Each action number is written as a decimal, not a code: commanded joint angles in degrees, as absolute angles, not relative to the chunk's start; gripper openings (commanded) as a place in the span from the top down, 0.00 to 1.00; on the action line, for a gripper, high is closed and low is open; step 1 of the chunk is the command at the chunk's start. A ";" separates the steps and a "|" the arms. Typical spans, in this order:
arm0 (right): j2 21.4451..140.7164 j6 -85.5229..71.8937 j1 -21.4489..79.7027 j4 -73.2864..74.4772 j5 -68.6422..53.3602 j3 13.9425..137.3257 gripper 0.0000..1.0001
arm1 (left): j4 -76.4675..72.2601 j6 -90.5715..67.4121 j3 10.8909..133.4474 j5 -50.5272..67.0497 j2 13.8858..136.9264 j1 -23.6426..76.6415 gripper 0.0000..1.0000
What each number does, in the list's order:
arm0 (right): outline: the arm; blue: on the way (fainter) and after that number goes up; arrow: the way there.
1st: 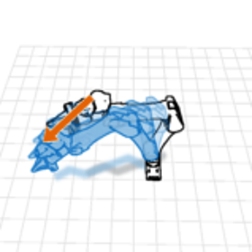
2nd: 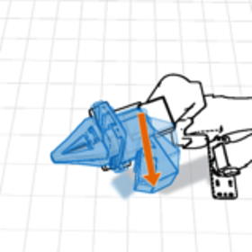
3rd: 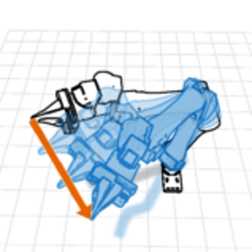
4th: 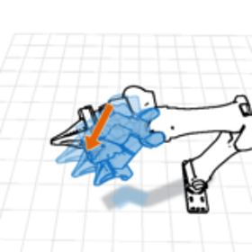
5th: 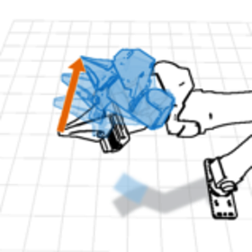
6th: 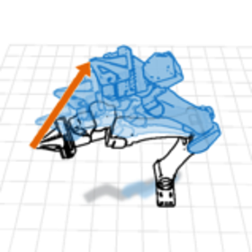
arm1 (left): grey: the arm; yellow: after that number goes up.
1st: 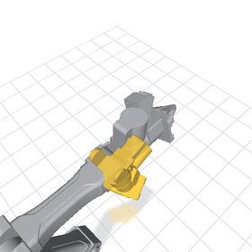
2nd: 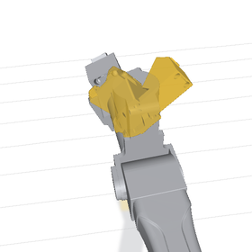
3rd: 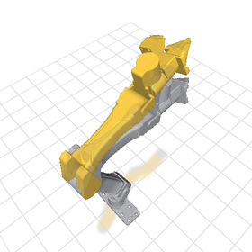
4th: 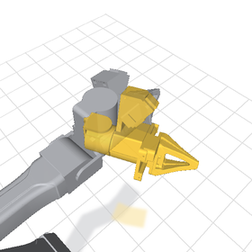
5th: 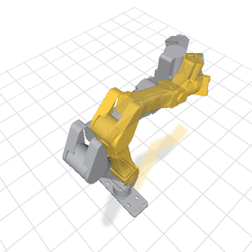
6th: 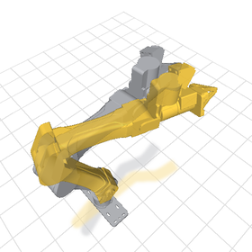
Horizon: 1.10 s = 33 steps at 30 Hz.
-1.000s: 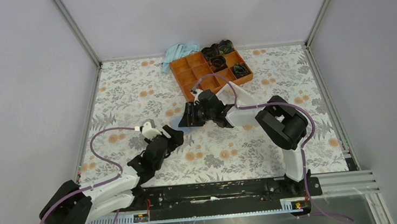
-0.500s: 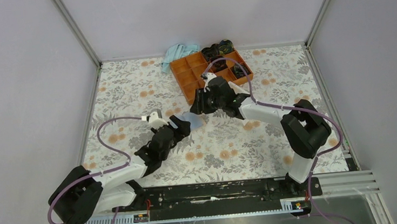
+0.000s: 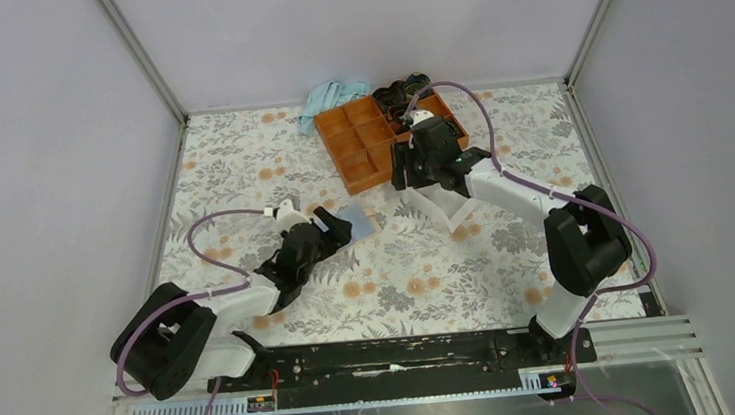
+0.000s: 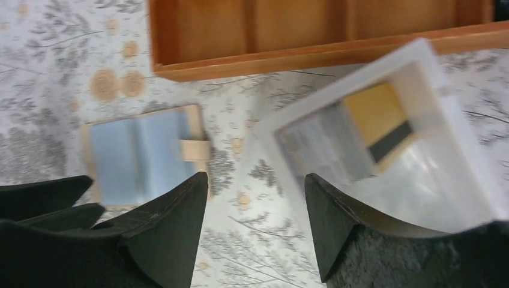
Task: Put the credit cards into the card holder
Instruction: Pick up the credit card from the storage box.
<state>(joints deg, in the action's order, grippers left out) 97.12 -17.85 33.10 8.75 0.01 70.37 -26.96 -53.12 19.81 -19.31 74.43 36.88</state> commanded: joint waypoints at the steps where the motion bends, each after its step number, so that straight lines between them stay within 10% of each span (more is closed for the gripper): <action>1: 94.92 -13.18 29.65 11.94 2.83 73.70 0.32 | -31.66 -53.79 21.33 -17.28 75.89 35.91 0.16; 33: 107.55 -6.27 21.56 10.92 -8.32 79.02 0.31 | -35.07 -55.37 20.68 -13.74 80.66 33.14 0.16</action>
